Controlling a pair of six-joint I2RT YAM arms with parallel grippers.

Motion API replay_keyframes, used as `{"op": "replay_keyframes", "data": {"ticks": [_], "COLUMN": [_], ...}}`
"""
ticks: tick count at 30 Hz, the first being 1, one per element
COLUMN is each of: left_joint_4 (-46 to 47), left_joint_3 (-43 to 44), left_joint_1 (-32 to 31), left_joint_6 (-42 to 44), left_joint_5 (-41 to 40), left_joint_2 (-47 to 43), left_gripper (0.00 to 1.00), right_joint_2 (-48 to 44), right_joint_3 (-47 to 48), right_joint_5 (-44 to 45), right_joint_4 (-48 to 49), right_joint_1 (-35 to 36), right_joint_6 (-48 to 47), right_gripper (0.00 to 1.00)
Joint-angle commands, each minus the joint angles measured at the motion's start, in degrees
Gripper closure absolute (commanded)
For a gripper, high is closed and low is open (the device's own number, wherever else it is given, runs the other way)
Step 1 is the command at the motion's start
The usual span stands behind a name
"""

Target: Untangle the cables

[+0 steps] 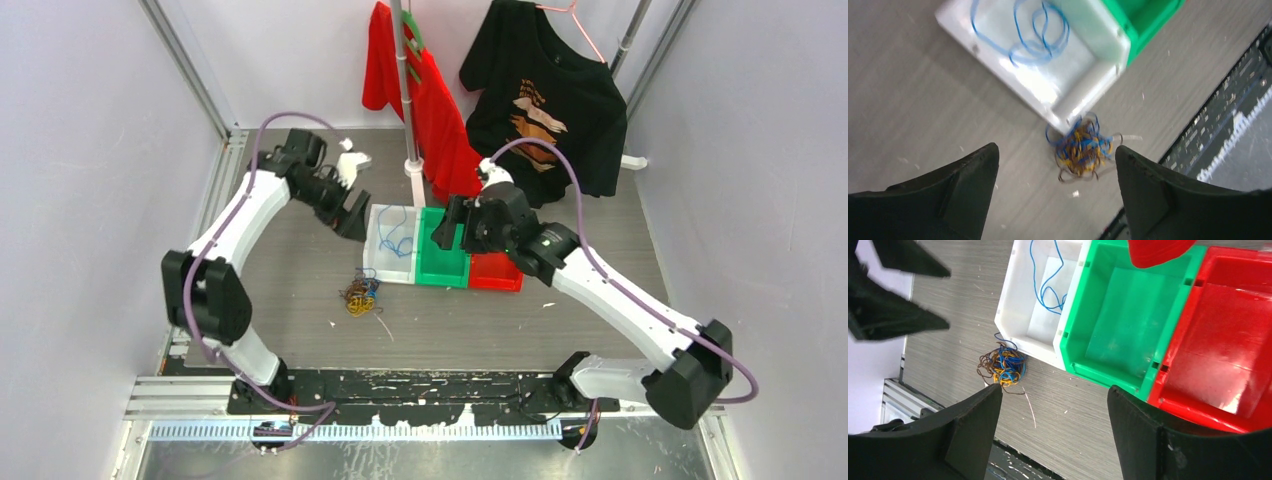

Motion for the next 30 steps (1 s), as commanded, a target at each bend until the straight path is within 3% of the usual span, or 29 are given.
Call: {"op": "replay_keyframes", "data": {"ticks": [1, 4, 7, 12, 16, 24, 30], "left_joint_4": [-2.6, 0.3, 5.4, 11.8, 16.3, 18.5, 8.9], "left_joint_3": [-11.6, -20.5, -26.9, -32.4, -35.5, -38.0, -36.8], "left_joint_1": [1.9, 1.9, 1.9, 1.9, 2.0, 2.5, 4.4], "left_joint_6": [3.5, 3.0, 1.8, 1.3, 0.8, 1.3, 5.9], "left_joint_5": [4.5, 5.6, 5.6, 5.3, 5.6, 6.8, 9.6], "left_joint_2": [-8.5, -12.8, -16.1, -18.1, -17.8, -18.3, -21.4], "left_gripper": [0.21, 0.31, 0.34, 0.36, 0.43, 0.83, 0.97], "right_joint_2": [5.9, 13.0, 19.9, 31.7, 40.3, 48.4, 50.7], "right_joint_3": [3.3, 6.5, 10.9, 17.7, 23.9, 31.3, 31.0], "right_joint_5": [-2.7, -1.5, 4.2, 11.5, 17.3, 20.2, 19.8], "right_joint_4": [7.6, 10.5, 11.9, 13.9, 13.2, 13.1, 13.7], "right_joint_1": [0.1, 1.9, 4.9, 5.7, 5.7, 5.7, 6.1], "right_joint_6": [1.0, 0.3, -2.4, -5.0, -8.2, -11.9, -10.7], "right_gripper": [0.19, 0.21, 0.23, 0.26, 0.30, 0.45, 0.63]}}
